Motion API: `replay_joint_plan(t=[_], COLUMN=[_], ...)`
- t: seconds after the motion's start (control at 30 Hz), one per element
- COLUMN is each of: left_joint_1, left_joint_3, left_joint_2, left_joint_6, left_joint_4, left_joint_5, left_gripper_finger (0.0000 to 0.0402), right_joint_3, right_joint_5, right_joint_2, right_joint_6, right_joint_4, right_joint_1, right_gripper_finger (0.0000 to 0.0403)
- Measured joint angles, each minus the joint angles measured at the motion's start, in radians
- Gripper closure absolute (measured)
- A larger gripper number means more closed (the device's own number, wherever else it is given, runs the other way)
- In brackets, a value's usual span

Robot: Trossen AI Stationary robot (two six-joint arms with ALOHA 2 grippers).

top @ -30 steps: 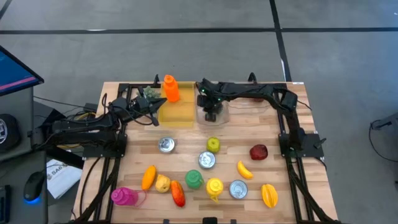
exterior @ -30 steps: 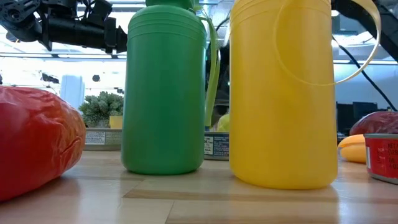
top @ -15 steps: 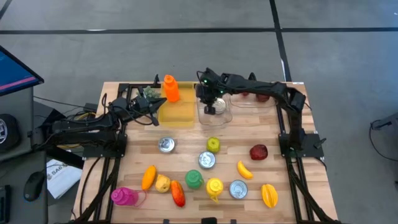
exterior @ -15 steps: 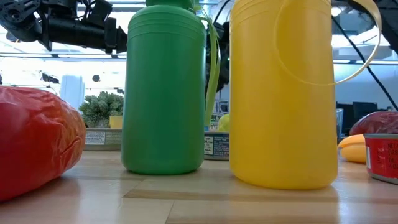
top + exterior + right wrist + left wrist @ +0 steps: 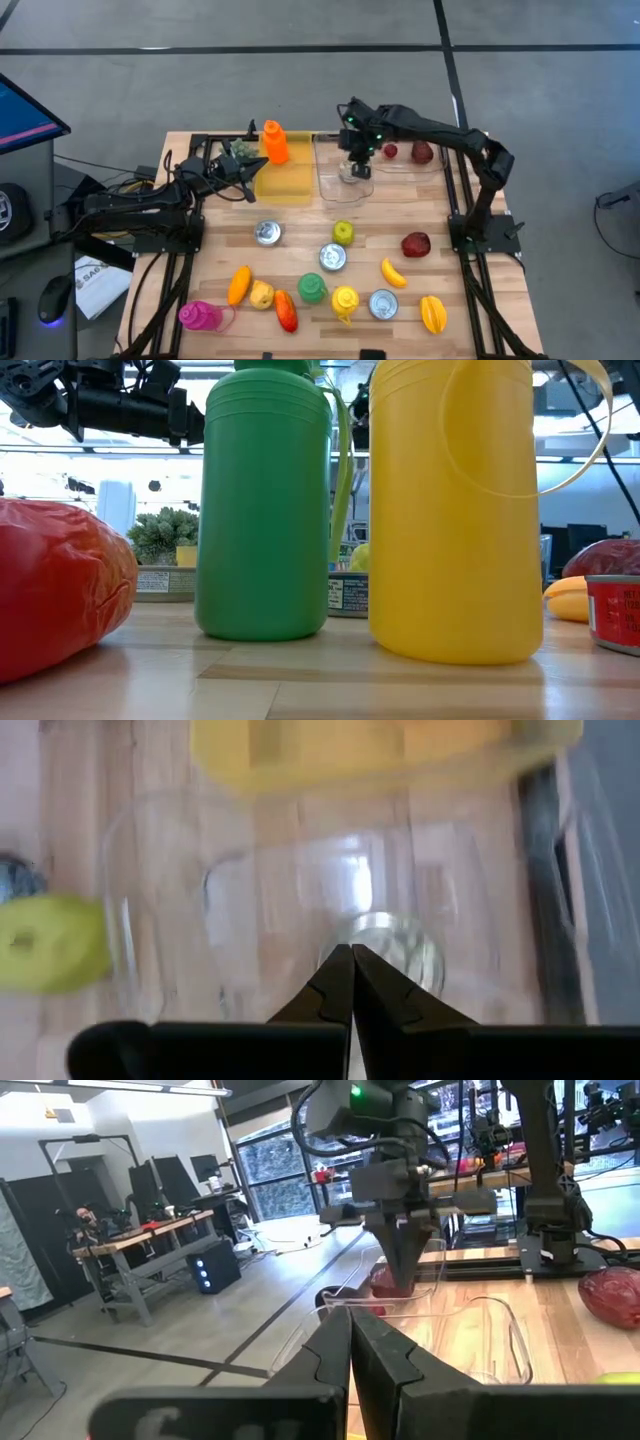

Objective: Pick & Place Food Item
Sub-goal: Adjust the right transparent bin

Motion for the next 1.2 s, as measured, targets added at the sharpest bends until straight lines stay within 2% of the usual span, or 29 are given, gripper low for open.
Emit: replay_joint_plan(t=[0.33,0.43,0.6,0.7,0.87,1.0,1.2], left_joint_1=[0.0,0.0,0.0,0.0,0.0,0.0,0.0], left_joint_3=[0.0,0.0,0.0,0.0,0.0,0.0,0.0], left_joint_2=[0.0,0.0,0.0,0.0,0.0,0.0,0.0], left_joint_6=[0.0,0.0,0.0,0.0,0.0,0.0,0.0], left_joint_4=[0.0,0.0,0.0,0.0,0.0,0.0,0.0], left_joint_5=[0.0,0.0,-0.001,-0.004,-0.004,-0.004,-0.003], left_gripper_finger=[0.0401,0.0401,0.0401,0.0401,0.0401,0.0401,0.0401], right_joint_3=[-0.027,-0.092,-0.235,-0.289,-0.331,-0.329,-0.324], right_joint_5=[0.003,0.003,-0.001,-0.005,0.005,0.073,0.075], right_joint_2=[-0.074,-0.076,-0.075,-0.075,-0.057,-0.039,-0.03], right_joint_6=[-0.004,-0.018,-0.01,-0.002,0.012,0.035,0.074], right_joint_4=[-0.105,-0.058,0.12,0.193,0.212,0.222,0.247], right_joint_1=[-0.171,-0.238,-0.312,-0.313,-0.27,-0.229,-0.184], right_gripper_finger=[0.0403,0.0403,0.0403,0.0403,0.0403,0.0403,0.0403])
